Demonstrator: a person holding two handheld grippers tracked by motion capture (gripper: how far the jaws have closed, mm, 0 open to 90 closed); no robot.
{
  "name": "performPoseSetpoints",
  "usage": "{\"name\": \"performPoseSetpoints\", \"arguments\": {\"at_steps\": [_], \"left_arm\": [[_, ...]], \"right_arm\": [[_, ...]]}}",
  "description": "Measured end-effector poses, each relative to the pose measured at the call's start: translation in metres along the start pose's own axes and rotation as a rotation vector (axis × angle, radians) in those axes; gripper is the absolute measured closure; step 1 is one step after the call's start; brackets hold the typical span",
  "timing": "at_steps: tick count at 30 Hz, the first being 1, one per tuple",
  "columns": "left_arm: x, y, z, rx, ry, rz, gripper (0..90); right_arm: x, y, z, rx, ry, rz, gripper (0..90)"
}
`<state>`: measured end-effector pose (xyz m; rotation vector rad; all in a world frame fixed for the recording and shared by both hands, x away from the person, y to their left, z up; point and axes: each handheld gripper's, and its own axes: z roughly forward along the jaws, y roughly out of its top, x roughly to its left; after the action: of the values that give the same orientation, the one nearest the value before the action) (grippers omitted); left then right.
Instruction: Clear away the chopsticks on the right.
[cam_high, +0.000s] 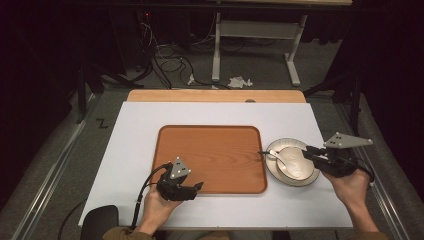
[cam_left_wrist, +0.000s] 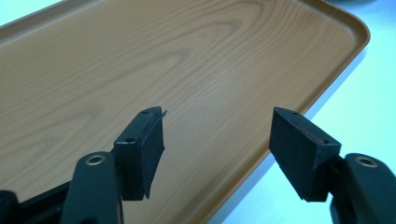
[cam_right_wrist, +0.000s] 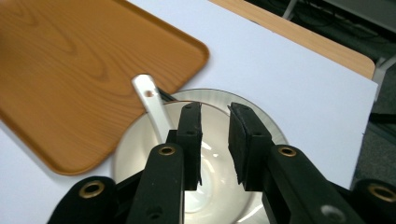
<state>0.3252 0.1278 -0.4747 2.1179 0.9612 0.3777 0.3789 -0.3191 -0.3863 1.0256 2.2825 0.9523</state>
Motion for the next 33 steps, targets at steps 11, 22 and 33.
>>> {"name": "performPoseSetpoints", "arguments": {"at_steps": [11,22,33], "left_arm": [[0.005,-0.01,-0.013,-0.016,0.04,-0.045,35.2],[0.008,-0.021,-0.024,-0.025,0.077,-0.088,35.2],[0.007,-0.029,-0.031,-0.026,0.098,-0.108,35.2]], "right_arm": [[-0.063,-0.013,0.027,0.133,-0.038,0.092,75.6],[-0.084,-0.028,0.069,0.281,-0.019,0.077,73.9],[-0.085,-0.022,0.083,0.306,0.016,0.04,72.6]]}}
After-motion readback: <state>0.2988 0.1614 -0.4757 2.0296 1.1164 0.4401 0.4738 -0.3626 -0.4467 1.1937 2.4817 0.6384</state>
